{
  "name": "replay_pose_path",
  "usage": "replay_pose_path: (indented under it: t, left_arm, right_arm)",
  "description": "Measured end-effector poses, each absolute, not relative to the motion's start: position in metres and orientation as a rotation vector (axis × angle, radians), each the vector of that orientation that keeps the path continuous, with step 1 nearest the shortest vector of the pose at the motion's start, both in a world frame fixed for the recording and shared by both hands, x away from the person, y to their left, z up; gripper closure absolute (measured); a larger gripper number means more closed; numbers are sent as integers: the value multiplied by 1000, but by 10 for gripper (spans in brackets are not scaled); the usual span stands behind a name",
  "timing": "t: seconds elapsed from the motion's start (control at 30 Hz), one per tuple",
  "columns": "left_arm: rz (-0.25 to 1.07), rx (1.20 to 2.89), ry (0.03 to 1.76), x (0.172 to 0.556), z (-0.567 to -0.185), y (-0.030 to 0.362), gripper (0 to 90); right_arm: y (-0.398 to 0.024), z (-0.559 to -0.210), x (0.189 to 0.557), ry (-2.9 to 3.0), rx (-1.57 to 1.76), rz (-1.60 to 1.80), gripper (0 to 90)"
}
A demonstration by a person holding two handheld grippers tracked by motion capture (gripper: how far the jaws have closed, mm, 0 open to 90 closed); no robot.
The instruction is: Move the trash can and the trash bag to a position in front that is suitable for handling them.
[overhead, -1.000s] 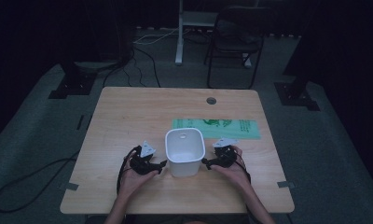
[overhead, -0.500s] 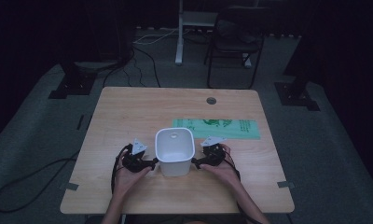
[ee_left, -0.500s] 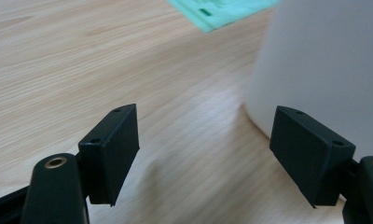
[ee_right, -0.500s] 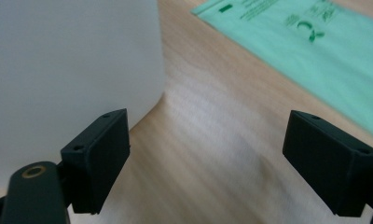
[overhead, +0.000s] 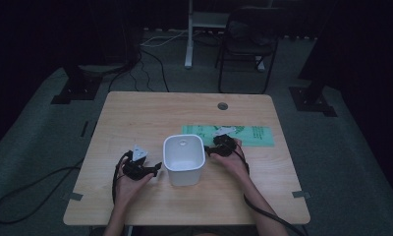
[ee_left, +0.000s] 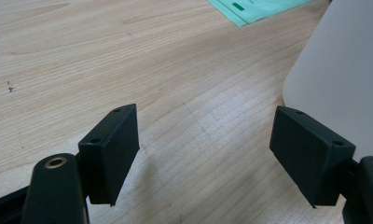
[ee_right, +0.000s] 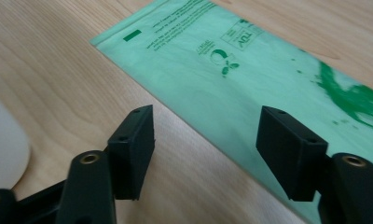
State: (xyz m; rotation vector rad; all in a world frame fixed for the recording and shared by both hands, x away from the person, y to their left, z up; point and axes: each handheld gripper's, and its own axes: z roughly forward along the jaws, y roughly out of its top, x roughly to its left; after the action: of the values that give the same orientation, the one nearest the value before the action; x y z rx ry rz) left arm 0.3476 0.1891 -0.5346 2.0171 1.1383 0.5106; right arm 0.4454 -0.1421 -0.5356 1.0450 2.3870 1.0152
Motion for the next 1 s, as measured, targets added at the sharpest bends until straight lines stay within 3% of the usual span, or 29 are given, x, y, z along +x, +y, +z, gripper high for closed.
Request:
replay_pose_path:
  t: [0.13,0.27,0.47,0.53,0.67,1.0]
  left_arm:
    - [512,2024,1133,347,-535,188,247]
    - [512,2029,1129,347,-535,188,247]
    - [514,2042,1124,346,-536,186,247]
    - [513,2042,1123,346,-536,186,247]
    - [509,2042,1124,347,-536,186,246]
    - [504,2059,1115,347,-538,182,246]
  right_arm:
    - [-138,-542,455,2404,1072,1026,413]
    - [-139,-541,460,2387,1091,1014,512]
    - [-147,-538,465,2384,1128,993,821]
    - [-153,-537,464,2409,1123,995,883]
    - [-166,-535,456,2462,1105,998,900]
    - [-211,-527,396,2714,818,910,900]
